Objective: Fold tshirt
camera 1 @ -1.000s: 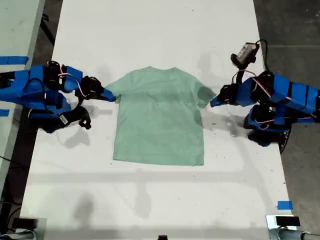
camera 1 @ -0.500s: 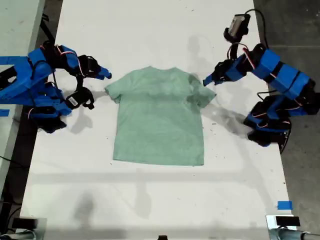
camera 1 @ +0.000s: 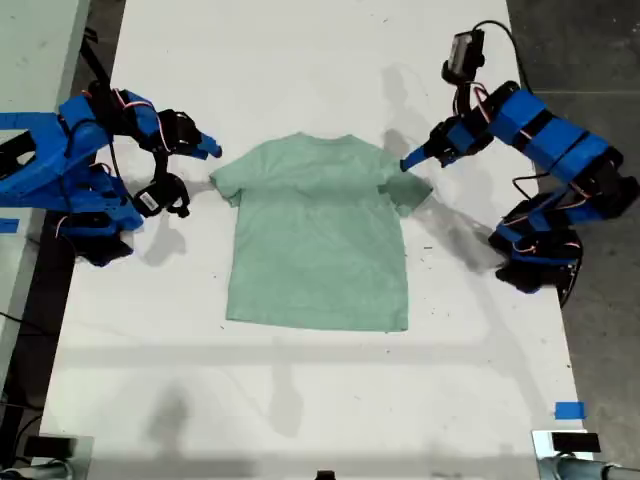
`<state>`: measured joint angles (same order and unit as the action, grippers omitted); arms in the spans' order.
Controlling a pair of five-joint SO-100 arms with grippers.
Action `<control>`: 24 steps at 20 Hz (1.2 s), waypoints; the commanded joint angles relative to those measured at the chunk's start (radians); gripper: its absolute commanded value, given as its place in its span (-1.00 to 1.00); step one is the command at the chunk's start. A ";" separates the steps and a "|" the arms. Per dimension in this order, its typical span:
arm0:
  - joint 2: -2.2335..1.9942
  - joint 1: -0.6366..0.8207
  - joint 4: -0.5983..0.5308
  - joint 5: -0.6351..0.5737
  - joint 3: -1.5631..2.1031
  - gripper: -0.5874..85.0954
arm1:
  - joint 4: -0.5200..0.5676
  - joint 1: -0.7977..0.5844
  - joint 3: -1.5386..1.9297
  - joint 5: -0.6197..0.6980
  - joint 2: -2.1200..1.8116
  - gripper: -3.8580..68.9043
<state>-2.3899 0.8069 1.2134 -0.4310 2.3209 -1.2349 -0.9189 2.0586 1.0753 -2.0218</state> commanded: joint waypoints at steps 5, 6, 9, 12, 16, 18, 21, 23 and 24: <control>0.044 0.014 0.015 -0.006 -0.049 -0.80 | 0.034 -0.015 -0.034 0.081 0.086 0.15; 0.066 0.014 0.018 -0.006 -0.049 -0.81 | 0.043 -0.012 -0.032 0.086 0.114 0.16; 0.124 0.012 0.035 -0.011 -0.052 -0.83 | 0.092 -0.008 -0.023 0.098 0.186 0.17; 0.132 0.008 0.040 -0.011 -0.054 -0.83 | 0.127 -0.012 -0.031 0.120 0.244 0.17; 0.166 0.008 0.043 -0.011 -0.061 -0.83 | 0.169 -0.029 -0.032 0.147 0.321 0.19; 0.176 0.008 0.043 -0.011 -0.067 -0.83 | 0.189 -0.038 -0.034 0.158 0.370 0.19; 0.178 0.014 0.046 -0.012 -0.078 -0.83 | 0.210 -0.057 -0.046 0.164 0.446 0.12; 0.179 0.018 0.048 -0.014 -0.078 -0.83 | 0.201 -0.066 -0.083 0.172 0.502 -0.02; 0.181 0.018 0.048 -0.015 -0.078 -0.83 | 0.195 -0.071 -0.101 0.176 0.517 -0.14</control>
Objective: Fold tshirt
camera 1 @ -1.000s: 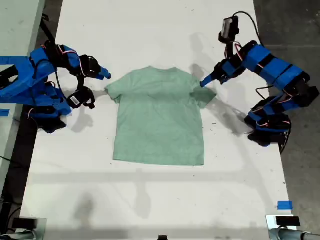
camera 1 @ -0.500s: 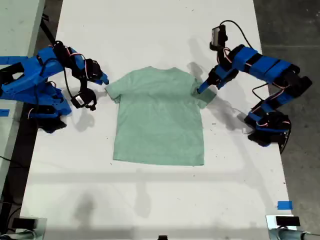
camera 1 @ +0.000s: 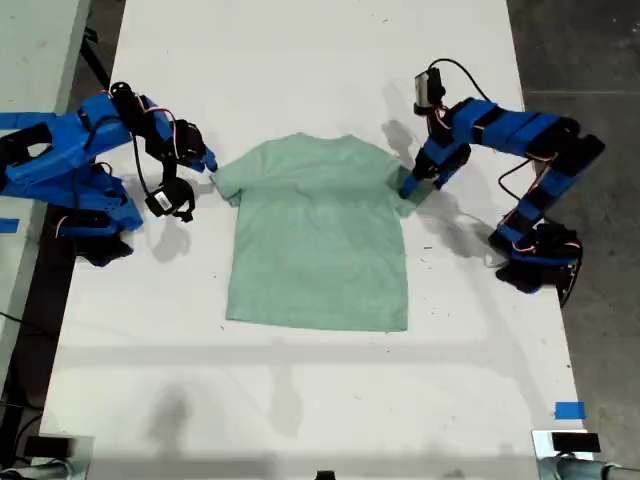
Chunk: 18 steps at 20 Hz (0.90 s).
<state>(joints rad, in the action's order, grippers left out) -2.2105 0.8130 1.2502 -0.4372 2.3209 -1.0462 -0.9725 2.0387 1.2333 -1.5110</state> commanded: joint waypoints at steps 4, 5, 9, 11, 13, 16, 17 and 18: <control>0.005 0.012 0.014 -0.012 -0.078 -0.82 | -0.061 -0.028 -0.176 0.037 0.091 -0.89; 0.005 0.009 0.014 -0.012 -0.078 -0.82 | -0.084 -0.028 -0.201 0.025 0.103 -0.94; 0.005 -0.005 0.015 -0.014 -0.078 -0.82 | -0.287 -0.005 -0.370 0.011 0.107 -0.94; 0.005 -0.012 0.017 -0.011 -0.078 -0.82 | -0.440 0.058 -0.538 -0.018 0.084 -0.94; 0.005 -0.017 0.017 -0.009 -0.075 -0.82 | -0.563 0.155 -0.795 -0.069 0.104 -0.94; 0.005 -0.021 0.017 -0.011 -0.075 -0.82 | -0.614 0.304 -1.109 -0.175 0.222 -0.94; 0.005 -0.021 0.018 -0.011 -0.077 -0.82 | -0.612 0.354 -1.175 -0.219 0.279 -0.94; 0.005 -0.023 0.018 -0.009 -0.077 -0.82 | -0.603 0.396 -1.227 -0.256 0.345 -0.94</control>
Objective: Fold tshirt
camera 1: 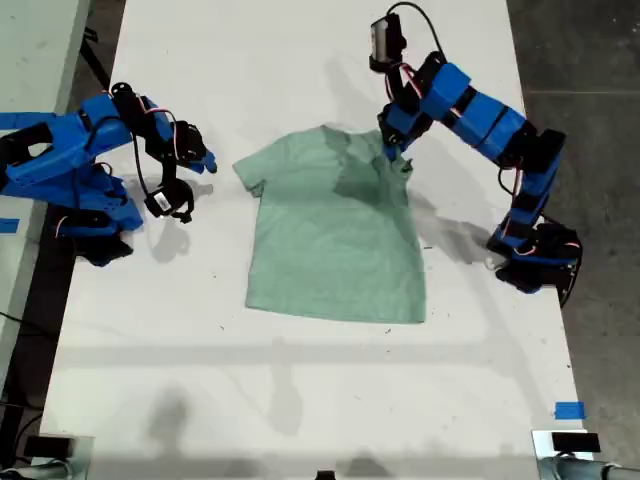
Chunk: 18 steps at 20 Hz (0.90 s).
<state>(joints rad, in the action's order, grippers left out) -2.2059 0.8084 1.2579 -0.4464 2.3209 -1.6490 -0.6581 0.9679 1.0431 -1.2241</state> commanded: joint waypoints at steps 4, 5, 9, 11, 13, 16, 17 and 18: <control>0.000 -0.020 0.008 0.003 -0.075 -0.82 | 0.140 0.198 -0.224 -0.166 0.261 -0.94; 0.000 -0.020 0.006 0.003 -0.075 -0.82 | 0.163 0.206 -0.225 -0.189 0.308 -0.94; 0.000 -0.012 0.006 0.009 -0.074 -0.60 | 0.149 0.202 -0.232 -0.207 0.422 0.17; 0.000 -0.006 0.006 0.011 -0.077 -0.45 | 0.109 0.206 -0.233 -0.204 0.347 0.04; 0.000 0.006 0.008 0.006 -0.081 -0.42 | 0.052 0.184 -0.233 -0.195 0.209 -0.04; 0.000 0.023 0.020 0.003 -0.094 -0.40 | -0.008 0.123 -0.140 -0.143 -0.078 -0.09; 0.000 0.026 0.020 0.002 -0.095 -0.40 | -0.011 0.103 -0.089 -0.123 -0.169 -0.10; 0.000 0.031 0.020 0.002 -0.097 -0.48 | -0.012 0.089 -0.034 -0.112 -0.249 -0.12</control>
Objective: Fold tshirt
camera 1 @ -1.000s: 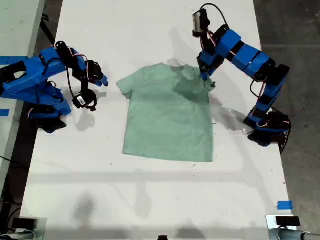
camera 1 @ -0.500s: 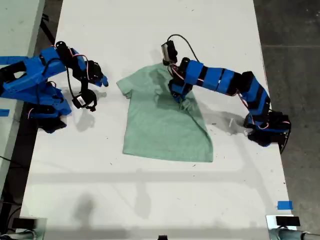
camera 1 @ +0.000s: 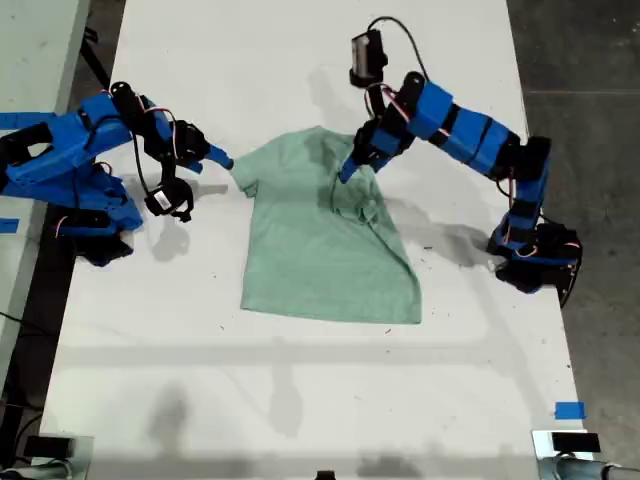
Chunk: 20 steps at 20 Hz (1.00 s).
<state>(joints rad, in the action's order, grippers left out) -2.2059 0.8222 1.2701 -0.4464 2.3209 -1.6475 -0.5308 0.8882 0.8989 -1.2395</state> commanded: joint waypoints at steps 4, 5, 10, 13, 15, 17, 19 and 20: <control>0.017 0.034 0.006 -0.014 -0.123 -0.77 | -0.011 -0.060 0.212 0.044 -0.388 -0.19; 0.032 0.040 0.008 -0.020 -0.141 -0.77 | -0.009 -0.060 0.239 0.038 -0.400 -0.20; 0.262 0.072 -0.009 -0.098 -0.290 -0.40 | 0.003 -0.058 0.324 0.032 -0.422 -0.27; 0.430 0.098 -0.057 -0.141 -0.345 -0.27 | 0.008 -0.058 0.368 0.034 -0.462 -0.29; 0.535 0.110 -0.098 -0.152 -0.359 -0.26 | 0.018 -0.060 0.420 0.032 -0.505 -0.30; 0.621 0.124 -0.138 -0.161 -0.371 -0.23 | 0.029 -0.064 0.472 0.029 -0.546 -0.32; 0.706 0.143 -0.173 -0.176 -0.387 -0.23 | 0.040 -0.071 0.517 0.029 -0.578 -0.33; 0.759 0.152 -0.178 -0.183 -0.403 -0.22 | 0.044 -0.072 0.532 0.029 -0.592 -0.34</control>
<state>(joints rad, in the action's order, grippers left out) -1.4926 0.9511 1.1121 -0.6151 1.9788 -1.6368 -0.5875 1.4174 0.9327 -1.7503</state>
